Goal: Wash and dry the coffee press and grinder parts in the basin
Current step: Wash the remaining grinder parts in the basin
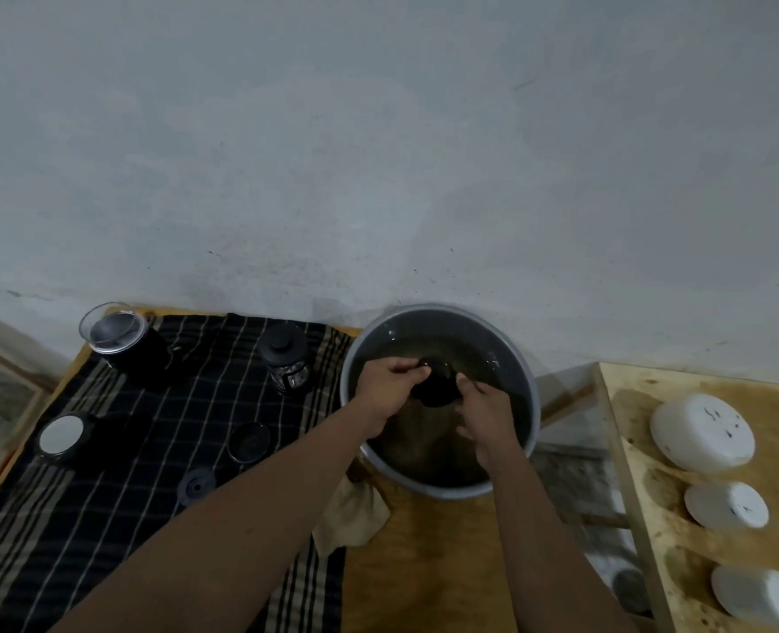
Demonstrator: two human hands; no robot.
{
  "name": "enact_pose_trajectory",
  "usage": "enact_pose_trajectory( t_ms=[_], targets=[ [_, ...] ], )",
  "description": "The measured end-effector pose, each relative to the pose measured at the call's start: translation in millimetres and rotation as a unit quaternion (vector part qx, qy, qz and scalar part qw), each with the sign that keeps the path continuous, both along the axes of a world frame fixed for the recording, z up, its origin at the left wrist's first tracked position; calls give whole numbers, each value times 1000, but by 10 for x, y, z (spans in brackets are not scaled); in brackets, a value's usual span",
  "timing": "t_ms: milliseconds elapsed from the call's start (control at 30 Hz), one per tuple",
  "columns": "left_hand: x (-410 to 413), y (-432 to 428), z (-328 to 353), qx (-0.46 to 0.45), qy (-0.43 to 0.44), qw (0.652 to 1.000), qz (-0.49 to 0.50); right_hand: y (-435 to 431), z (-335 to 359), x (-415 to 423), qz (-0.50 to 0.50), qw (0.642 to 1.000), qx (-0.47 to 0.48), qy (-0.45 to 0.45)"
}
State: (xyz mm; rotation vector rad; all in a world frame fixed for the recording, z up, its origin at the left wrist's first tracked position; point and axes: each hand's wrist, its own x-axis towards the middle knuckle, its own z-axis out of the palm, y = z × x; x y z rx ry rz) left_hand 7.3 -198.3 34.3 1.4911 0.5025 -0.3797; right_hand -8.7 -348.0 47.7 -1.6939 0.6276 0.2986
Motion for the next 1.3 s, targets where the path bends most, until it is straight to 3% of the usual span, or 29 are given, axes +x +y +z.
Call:
enact_pose_trajectory(
  t_ms=[200,467,767,967,1200,1300],
  targets=[
    [3,43,46,72,-111,989,-59,-65,51,-26,20,999,27,-30],
    [-34,11,-74,129,-132,980,-70,-88,55,-43,71,995,-14,-73],
    [-84,115,255,120,-170,976,-56,-67,302,28,84,990,-4,-110],
    [-456,1268,626,144,-206,968,-14,774,651,157,267,954,15,-132],
    [-1335,2624,362,304,-120,942,82,2369,381,-130,443,892,-19,-92],
    [-1703,2819,84,284,-79,944,150,2877,175,-325,477,877,-24,-42]
  ],
)
